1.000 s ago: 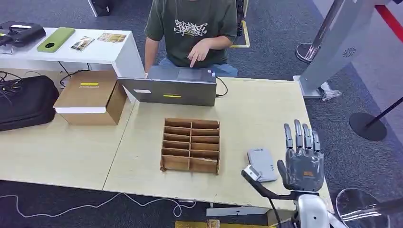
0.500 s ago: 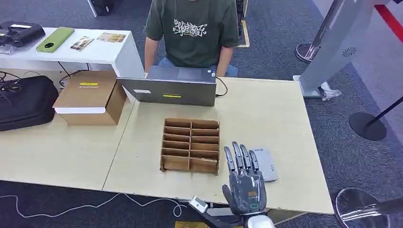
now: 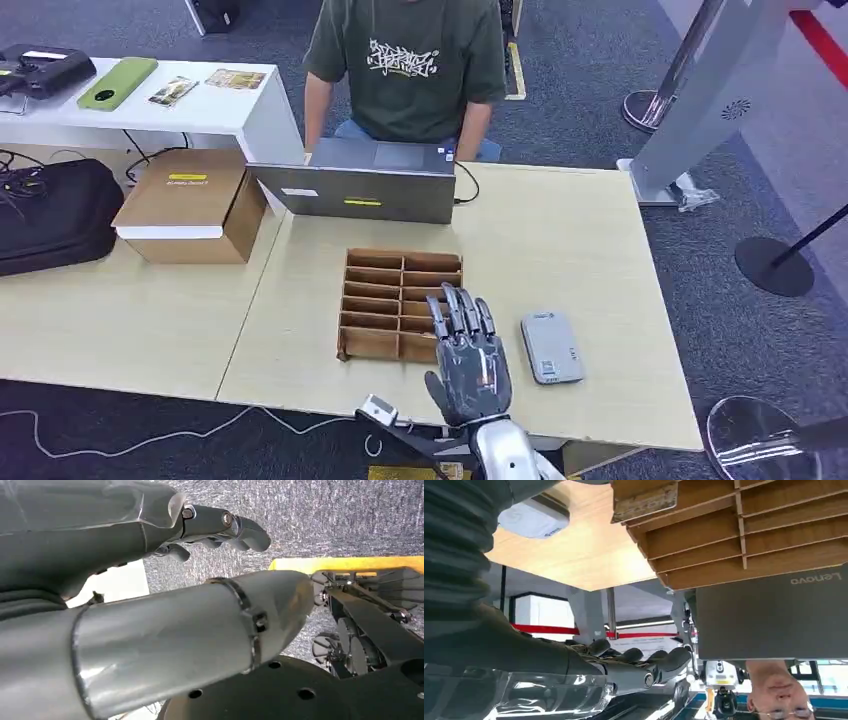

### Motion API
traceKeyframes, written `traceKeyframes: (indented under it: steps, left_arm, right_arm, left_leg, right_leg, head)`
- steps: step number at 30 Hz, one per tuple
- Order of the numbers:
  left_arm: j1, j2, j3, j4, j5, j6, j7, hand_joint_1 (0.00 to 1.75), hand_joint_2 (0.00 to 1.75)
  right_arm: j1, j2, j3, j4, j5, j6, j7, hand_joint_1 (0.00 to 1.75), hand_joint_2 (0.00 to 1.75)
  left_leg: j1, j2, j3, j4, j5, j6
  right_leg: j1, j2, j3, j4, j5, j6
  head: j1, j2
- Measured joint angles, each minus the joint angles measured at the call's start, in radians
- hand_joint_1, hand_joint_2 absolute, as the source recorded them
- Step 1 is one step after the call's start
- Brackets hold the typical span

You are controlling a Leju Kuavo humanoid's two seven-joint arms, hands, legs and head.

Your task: Pass the card to the sensor for recognition and then transmit it.

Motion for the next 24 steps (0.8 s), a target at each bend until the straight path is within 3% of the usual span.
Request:
traceKeyframes:
  steps: [9, 24]
  left_arm:
    - [-0.001, 0.0, 0.0, 0.0, 0.0, -0.001, 0.016, 0.0, 0.0]
    - [-0.002, 0.0, 0.0, 0.0, 0.0, -0.003, 0.031, 0.0, 0.0]
  right_arm:
    - [-0.055, 0.068, -0.033, 0.138, 0.0, -0.039, -0.039, 0.0, 1.75]
    - [-0.075, 0.088, -0.053, 0.204, 0.0, 0.0, -0.03, 0.0, 1.75]
  left_leg:
    - [0.0, 0.0, 0.0, 0.0, 0.0, 0.0]
    - [0.0, 0.0, 0.0, 0.0, 0.0, 0.0]
  right_leg:
    - [0.0, 0.0, 0.0, 0.0, 0.0, 0.0]
    - [0.0, 0.0, 0.0, 0.0, 0.0, 0.0]
  head:
    - [0.0, 0.0]
    - [0.0, 0.0]
